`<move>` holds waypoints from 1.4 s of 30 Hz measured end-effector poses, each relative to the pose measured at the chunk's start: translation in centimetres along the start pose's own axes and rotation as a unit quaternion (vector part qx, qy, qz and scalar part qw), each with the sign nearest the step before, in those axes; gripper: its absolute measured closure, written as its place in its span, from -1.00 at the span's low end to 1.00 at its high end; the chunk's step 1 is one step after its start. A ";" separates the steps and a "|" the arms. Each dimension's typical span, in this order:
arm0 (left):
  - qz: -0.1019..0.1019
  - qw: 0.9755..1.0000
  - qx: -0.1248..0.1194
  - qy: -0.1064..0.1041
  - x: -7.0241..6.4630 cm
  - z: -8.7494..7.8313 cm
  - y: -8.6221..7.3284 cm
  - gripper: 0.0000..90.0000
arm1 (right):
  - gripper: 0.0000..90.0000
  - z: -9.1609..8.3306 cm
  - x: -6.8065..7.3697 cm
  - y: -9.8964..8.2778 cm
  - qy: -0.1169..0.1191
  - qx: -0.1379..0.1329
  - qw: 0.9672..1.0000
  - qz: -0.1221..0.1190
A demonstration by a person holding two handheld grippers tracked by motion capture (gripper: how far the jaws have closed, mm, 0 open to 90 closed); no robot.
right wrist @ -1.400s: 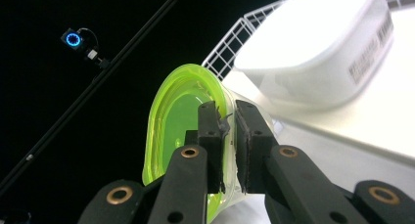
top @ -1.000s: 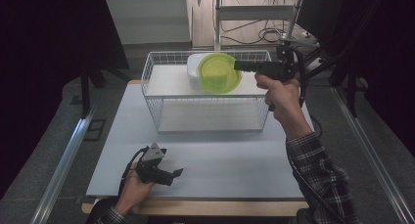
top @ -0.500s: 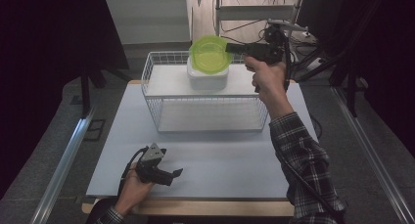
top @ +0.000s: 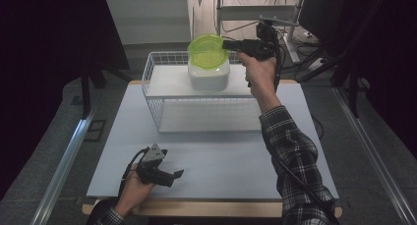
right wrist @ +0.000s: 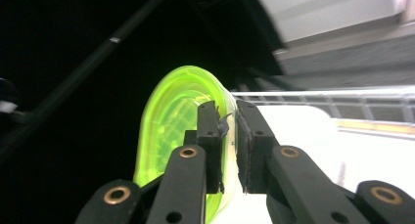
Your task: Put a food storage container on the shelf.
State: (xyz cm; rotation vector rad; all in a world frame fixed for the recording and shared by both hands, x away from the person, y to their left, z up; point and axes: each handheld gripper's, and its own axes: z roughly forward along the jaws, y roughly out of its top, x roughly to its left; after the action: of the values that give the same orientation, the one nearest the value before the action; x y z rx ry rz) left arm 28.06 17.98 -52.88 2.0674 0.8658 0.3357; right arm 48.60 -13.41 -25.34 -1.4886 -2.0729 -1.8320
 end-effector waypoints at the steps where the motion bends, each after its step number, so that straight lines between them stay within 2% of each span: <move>1: 0.001 1.000 0.001 -0.001 0.0 0.0 0.0 -0.95 | 0.77 0.1 0.3 0.1 -0.014 0.002 1.000 -0.011; 6: 0.001 1.000 0.001 -0.001 0.0 0.0 0.0 -0.95 | 0.69 0.7 0.8 0.3 -0.051 0.006 0.998 -0.027; 7: 0.001 1.000 0.002 -0.002 0.0 0.0 0.0 -0.95 | 0.65 0.9 0.8 0.4 -0.065 0.008 0.998 -0.026; 8: 0.002 1.000 0.002 -0.002 0.0 0.0 0.0 -0.95 | 0.65 1.0 0.7 0.4 -0.068 0.007 0.997 -0.024; 13: 0.003 1.000 0.003 -0.004 -0.1 0.1 0.0 -0.95 | 0.62 1.3 0.5 0.5 -0.076 0.009 0.997 -0.023; 16: 0.004 1.000 0.004 -0.005 -0.1 0.1 0.0 -0.95 | 0.60 1.6 0.3 0.6 -0.091 0.012 0.996 -0.024; 20: 0.005 1.000 0.005 -0.004 -0.1 0.1 0.0 -0.95 | 0.59 1.7 0.2 0.6 -0.089 0.009 0.996 -0.025; 23: 0.003 1.000 0.002 -0.002 -0.1 0.0 0.0 -0.95 | 0.35 1.6 0.4 0.7 -0.081 0.000 0.996 -0.038; 24: 0.003 1.000 0.002 -0.002 -0.1 0.0 0.0 -0.95 | 0.35 1.6 0.4 0.7 -0.081 0.000 0.996 -0.038; 25: 0.002 1.000 0.001 -0.001 -0.1 0.0 0.0 -0.95 | 0.17 1.3 0.6 0.8 -0.075 -0.004 0.996 -0.049; 26: 0.002 1.000 0.001 -0.001 -0.1 0.0 0.0 -0.95 | 0.17 1.3 0.6 0.8 -0.075 -0.004 0.996 -0.049; 27: 0.001 1.000 0.000 -0.001 0.0 0.0 0.0 -0.95 | 0.01 1.1 0.8 0.8 -0.069 -0.003 0.995 -0.071; 28: 0.001 1.000 0.000 -0.001 0.0 0.0 0.0 -0.95 | 0.01 1.1 0.8 0.8 -0.069 -0.003 0.995 -0.071; 29: -0.001 1.000 0.000 -0.001 0.0 0.0 0.0 -0.96 | -0.08 0.7 1.0 0.8 -0.074 -0.006 0.992 -0.099; 30: -0.001 1.000 0.000 -0.001 0.0 0.0 0.0 -0.96 | -0.08 0.7 1.0 0.8 -0.074 -0.006 0.992 -0.099; 31: -0.001 1.000 0.001 -0.002 0.0 0.0 0.0 -0.96 | -0.16 0.3 1.2 0.6 -0.080 -0.007 0.988 -0.129; 32: -0.001 1.000 0.001 -0.002 0.0 0.0 0.0 -0.96 | -0.16 0.3 1.2 0.6 -0.080 -0.007 0.988 -0.129; 33: -0.001 1.000 0.002 -0.002 -0.1 0.0 0.0 -0.96 | -0.24 0.0 1.2 0.4 -0.079 -0.001 0.986 -0.149; 36: -0.001 1.000 0.002 -0.002 -0.1 0.0 0.0 -0.96 | -0.31 -0.4 1.1 0.1 -0.072 0.004 0.985 -0.155; 37: -0.001 1.000 0.003 -0.002 0.0 0.1 0.0 -0.96 | -0.35 -0.7 1.1 -0.3 -0.070 0.009 0.984 -0.166; 38: -0.001 1.000 0.003 -0.002 0.0 0.1 0.0 -0.96 | -0.35 -0.7 1.1 -0.3 -0.070 0.009 0.984 -0.166; 39: -0.001 1.000 0.004 -0.002 0.0 0.1 0.0 -0.96 | -0.39 -1.0 1.1 -0.7 -0.071 0.011 0.981 -0.178; 42: -0.002 1.000 0.004 -0.002 0.0 0.1 0.0 -0.96 | -0.42 -1.4 0.8 -1.4 -0.068 0.018 0.981 -0.181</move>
State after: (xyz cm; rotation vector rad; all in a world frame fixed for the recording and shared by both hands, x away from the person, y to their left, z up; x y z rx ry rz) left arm 28.05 17.92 -52.91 2.0725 0.8697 0.3276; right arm 46.53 -13.80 -25.53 -1.3324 -2.5752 -1.8260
